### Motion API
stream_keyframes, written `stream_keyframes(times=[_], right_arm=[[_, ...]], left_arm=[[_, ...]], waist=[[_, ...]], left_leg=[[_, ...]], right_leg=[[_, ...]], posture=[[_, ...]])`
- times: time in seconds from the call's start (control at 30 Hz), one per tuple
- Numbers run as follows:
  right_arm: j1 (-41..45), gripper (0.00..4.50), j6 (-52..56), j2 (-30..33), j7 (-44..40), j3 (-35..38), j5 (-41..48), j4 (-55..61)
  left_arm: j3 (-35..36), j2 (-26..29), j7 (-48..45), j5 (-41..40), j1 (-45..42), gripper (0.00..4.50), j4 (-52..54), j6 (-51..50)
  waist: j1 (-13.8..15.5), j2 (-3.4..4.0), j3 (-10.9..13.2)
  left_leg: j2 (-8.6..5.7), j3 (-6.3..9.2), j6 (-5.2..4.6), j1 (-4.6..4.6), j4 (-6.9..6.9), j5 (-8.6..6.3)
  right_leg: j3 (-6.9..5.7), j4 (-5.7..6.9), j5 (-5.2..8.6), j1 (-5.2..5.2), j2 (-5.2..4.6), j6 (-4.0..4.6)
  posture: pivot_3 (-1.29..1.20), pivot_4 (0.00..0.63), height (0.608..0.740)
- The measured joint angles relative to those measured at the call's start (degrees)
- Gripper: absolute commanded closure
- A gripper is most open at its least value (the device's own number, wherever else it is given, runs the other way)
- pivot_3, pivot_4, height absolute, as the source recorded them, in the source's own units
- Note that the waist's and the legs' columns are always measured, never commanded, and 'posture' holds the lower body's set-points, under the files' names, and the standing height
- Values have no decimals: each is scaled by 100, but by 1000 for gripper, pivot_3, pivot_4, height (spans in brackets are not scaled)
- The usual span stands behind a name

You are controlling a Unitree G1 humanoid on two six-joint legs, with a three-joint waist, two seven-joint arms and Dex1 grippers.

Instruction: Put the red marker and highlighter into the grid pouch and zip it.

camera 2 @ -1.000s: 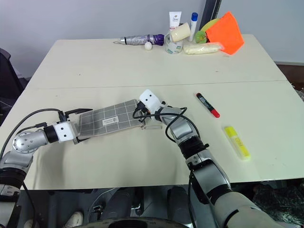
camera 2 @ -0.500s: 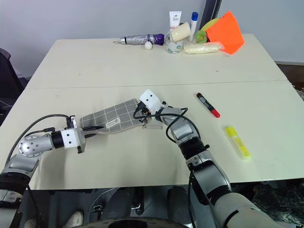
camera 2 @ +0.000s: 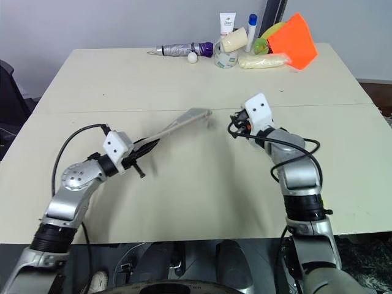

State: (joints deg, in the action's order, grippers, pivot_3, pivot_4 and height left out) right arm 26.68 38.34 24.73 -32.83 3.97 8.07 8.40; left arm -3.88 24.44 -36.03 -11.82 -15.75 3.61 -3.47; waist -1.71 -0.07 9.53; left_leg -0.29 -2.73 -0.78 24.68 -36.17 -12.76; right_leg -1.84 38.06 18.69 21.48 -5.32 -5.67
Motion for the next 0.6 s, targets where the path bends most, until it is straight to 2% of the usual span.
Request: stream_keyframes(times=[0.13, 0.17, 0.6], right_arm=[[-218, 268, 417, 250, -268, 225, 508, 611], [-232, 66, 471, 270, -290, 209, 580, 700], [-68, 66, 450, 358, 353, 146, 536, 350]], left_arm=[[-284, -684, 402, 15, -440, 4500, 108, -611], [-360, -762, 441, 35, -497, 4500, 109, -667], [-767, -888, 324, 330, -675, 4500, 95, -861]], waist=[[80, -6, 3], [86, -7, 4], [111, -11, 6]], left_leg=[[2, 0, 0, -10, -5, 0], [4, 0, 0, -10, -4, 0], [4, 0, 0, -11, -3, 0]], right_leg=[[1, -2, 0, -11, 6, -1], [1, -2, 0, -11, 8, -1], [2, -6, 0, -12, 10, 0]], posture=[[0, 150, 740], [0, 150, 740], [0, 150, 740]])
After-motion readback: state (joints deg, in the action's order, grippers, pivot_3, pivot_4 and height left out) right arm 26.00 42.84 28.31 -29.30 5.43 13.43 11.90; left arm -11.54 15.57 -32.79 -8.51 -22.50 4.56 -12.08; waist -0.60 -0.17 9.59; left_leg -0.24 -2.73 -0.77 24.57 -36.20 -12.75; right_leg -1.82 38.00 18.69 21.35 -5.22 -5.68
